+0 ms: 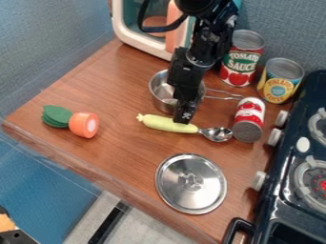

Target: Take the pot and put it on the left of spoon

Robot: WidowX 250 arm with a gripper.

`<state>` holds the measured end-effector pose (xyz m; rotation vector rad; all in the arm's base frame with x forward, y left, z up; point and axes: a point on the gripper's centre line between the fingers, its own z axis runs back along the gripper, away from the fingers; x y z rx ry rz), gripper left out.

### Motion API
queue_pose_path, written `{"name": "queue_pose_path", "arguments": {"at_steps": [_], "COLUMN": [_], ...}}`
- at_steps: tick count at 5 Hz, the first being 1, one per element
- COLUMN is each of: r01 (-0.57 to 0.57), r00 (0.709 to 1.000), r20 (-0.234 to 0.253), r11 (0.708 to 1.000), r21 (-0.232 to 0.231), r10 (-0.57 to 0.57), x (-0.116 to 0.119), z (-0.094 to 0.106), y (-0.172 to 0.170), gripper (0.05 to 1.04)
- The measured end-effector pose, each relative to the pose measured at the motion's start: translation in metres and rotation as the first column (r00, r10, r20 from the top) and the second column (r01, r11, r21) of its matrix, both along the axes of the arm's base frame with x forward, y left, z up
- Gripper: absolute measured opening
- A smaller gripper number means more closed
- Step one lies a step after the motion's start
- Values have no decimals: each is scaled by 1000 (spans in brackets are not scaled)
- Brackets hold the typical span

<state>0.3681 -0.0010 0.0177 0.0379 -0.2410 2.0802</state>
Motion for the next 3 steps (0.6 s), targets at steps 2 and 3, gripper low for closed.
{"name": "queue_pose_path", "arguments": {"at_steps": [2, 3], "r01": [46, 47], "r00": [994, 994], "r20": [98, 103], "r11": [999, 999], "r21": [-26, -26], "r10": [-43, -44], "x": [-1, -1], "z": [61, 62], "y": [10, 10], "gripper": [1001, 1001]}}
